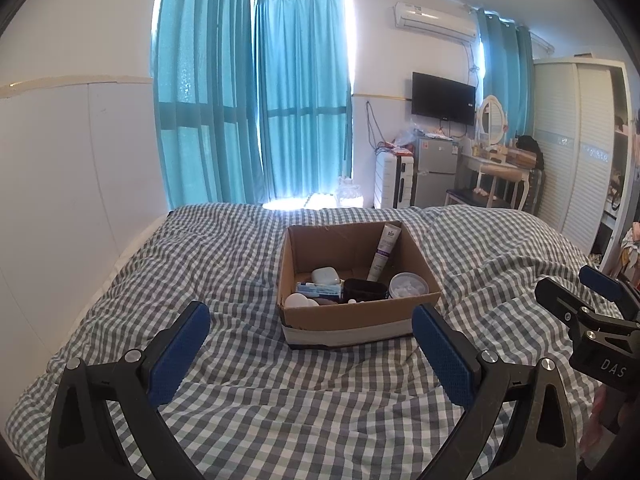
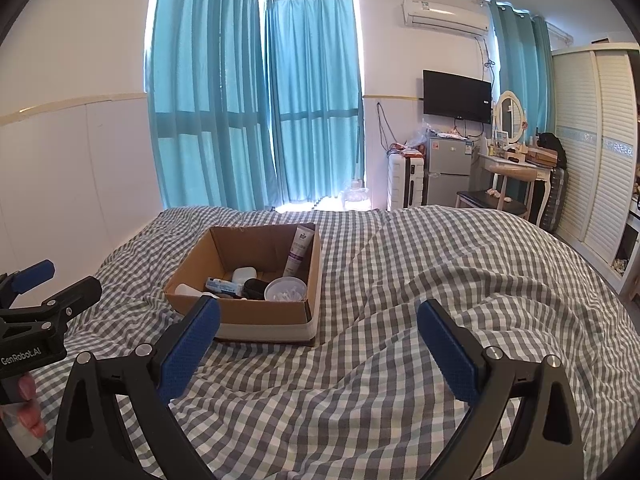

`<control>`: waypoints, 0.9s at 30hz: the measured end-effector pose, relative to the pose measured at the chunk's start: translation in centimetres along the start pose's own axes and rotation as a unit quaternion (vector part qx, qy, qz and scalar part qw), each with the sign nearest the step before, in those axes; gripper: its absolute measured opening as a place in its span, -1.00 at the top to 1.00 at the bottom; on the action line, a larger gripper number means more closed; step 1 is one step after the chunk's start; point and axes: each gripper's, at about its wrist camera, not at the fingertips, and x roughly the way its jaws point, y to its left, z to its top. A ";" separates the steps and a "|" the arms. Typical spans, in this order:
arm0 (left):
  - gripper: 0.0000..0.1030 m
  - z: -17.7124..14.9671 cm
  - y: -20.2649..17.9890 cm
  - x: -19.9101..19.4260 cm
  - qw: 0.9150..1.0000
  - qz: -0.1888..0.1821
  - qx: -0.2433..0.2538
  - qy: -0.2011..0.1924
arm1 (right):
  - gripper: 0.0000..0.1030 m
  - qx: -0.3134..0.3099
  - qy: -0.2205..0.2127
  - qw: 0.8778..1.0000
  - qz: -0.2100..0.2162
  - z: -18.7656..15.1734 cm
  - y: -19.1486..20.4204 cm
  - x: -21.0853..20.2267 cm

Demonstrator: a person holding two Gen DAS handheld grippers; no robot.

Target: Organize objects

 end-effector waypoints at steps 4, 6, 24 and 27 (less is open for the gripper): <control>-1.00 0.0 0.1 -0.1 1.000 0.007 -0.004 0.001 | -0.93 -0.002 0.001 1.000 -0.002 0.0 0.1 0.0; -1.00 0.0 0.3 -0.2 1.000 0.007 -0.006 0.003 | -0.93 -0.002 0.004 1.000 -0.003 0.0 0.1 0.1; -1.00 0.1 0.8 -0.5 1.000 0.009 -0.016 0.003 | -0.93 -0.009 0.007 1.000 -0.001 -0.2 0.9 0.3; -1.00 0.1 0.8 -0.6 1.000 0.009 -0.014 0.004 | -0.93 -0.009 0.007 1.000 -0.001 -0.2 0.9 0.3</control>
